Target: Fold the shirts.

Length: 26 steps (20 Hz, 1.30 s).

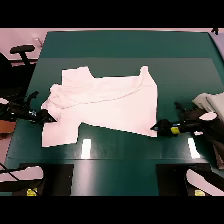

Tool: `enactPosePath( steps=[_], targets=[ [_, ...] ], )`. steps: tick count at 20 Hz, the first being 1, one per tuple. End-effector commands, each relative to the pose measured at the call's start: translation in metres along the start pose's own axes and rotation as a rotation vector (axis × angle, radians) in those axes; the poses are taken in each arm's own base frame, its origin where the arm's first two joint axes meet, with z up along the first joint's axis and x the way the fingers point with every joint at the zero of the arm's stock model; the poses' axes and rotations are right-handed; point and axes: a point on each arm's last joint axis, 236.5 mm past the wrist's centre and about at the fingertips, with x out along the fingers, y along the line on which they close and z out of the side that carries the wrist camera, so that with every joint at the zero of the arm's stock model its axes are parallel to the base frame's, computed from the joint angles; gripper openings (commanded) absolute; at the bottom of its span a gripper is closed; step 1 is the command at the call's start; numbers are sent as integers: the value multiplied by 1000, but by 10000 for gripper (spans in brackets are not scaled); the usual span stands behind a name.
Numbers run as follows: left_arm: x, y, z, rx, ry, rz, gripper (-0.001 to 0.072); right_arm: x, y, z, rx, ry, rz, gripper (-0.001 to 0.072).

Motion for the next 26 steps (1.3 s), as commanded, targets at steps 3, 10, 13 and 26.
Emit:
enactPosePath(
  steps=[3, 10, 13, 26],
  targets=[
    [0, -5, -1, -4, 2, -21, 23, 23, 28, 24, -91, -39, -12, 119],
    [-52, -84, 19, 146, -142, -165, 20, -36, 112, 59, -304, -217, 66, 14],
    [-122, -153, 29, 340, -347, -140, 20, -126, 182, 79, -462, -480, 124, 14],
    [-456, -498, -131, 1258, -1544, 234, 20, -465, 372, -68, -979, -1442, 69, 13]
  ],
)
